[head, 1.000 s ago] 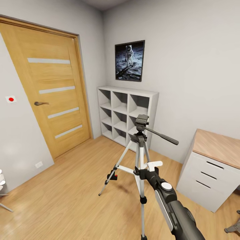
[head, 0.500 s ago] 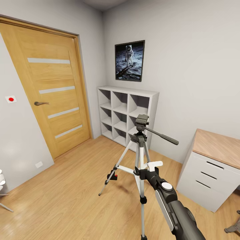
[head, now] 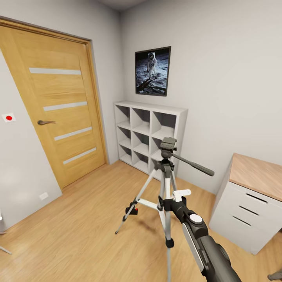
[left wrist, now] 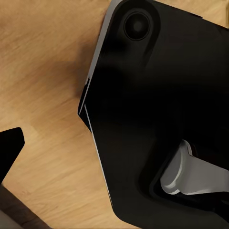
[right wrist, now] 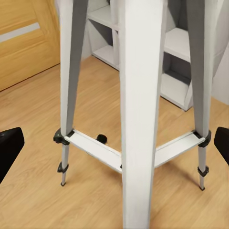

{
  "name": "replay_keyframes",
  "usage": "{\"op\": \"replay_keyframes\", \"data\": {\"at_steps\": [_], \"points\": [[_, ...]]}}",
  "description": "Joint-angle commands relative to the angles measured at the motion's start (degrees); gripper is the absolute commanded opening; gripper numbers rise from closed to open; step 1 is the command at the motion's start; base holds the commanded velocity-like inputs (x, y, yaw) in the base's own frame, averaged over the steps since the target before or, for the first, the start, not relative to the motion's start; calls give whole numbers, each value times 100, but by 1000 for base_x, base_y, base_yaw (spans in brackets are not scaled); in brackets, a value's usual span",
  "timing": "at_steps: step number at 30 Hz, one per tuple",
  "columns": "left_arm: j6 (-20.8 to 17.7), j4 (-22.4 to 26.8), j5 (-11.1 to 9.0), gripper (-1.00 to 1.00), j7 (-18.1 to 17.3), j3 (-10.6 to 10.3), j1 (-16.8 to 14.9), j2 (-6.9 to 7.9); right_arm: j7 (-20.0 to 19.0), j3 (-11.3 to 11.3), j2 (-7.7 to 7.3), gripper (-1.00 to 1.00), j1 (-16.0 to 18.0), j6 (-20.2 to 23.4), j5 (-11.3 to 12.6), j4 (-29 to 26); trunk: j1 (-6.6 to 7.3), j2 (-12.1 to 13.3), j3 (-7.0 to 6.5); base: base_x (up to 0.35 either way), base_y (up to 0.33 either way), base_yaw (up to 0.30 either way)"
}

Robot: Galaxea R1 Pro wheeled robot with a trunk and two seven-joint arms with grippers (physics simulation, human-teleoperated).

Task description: Attach the digital camera to the camera tripod in the bedroom.

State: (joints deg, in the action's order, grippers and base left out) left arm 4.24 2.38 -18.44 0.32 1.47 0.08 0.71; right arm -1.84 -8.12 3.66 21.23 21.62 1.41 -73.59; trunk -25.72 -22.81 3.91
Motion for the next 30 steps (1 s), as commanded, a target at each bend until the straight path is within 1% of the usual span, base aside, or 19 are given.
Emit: {"op": "replay_keyframes", "data": {"at_steps": [1, 11, 23, 24, 27, 28, 30], "points": [[7, 8, -13, 100, 3, 12, 1, 0, -13, 4, 2, 100, 4, 30, 13, -7, -6, -11, 11, 224, 0, 0], [7, 8, -16, 100, 3, 17, 1, 0, 4, 4, 16, 100, 4, 16, 9, 29, -6, -11, 11, 182, 0, 0], [7, 8, -20, 100, 2, 20, 1, 0, 16, 3, 20, 100, 4, 10, 8, 54, -6, -11, 11, 18, 0, 0], [11, 8, -18, 100, -5, 35, 1, 0, 49, 37, -13, 100, 37, 43, -24, 21, -6, -11, 11, 0, 0, 0], [10, 8, -17, 100, -5, 34, 1, 0, 49, 124, -15, 100, 134, 140, -21, -76, -6, -11, 11, 0, 0, 0], [9, 8, -15, 100, -5, 32, 1, 1, 44, 90, -15, 100, 166, 172, -17, -109, -6, -11, 11, 0, 0, 0], [8, 8, -10, 100, -5, 30, 1, 1, 37, 27, -27, 100, 99, 236, -18, -42, -6, -11, 11, 0, 0, 0]]}}
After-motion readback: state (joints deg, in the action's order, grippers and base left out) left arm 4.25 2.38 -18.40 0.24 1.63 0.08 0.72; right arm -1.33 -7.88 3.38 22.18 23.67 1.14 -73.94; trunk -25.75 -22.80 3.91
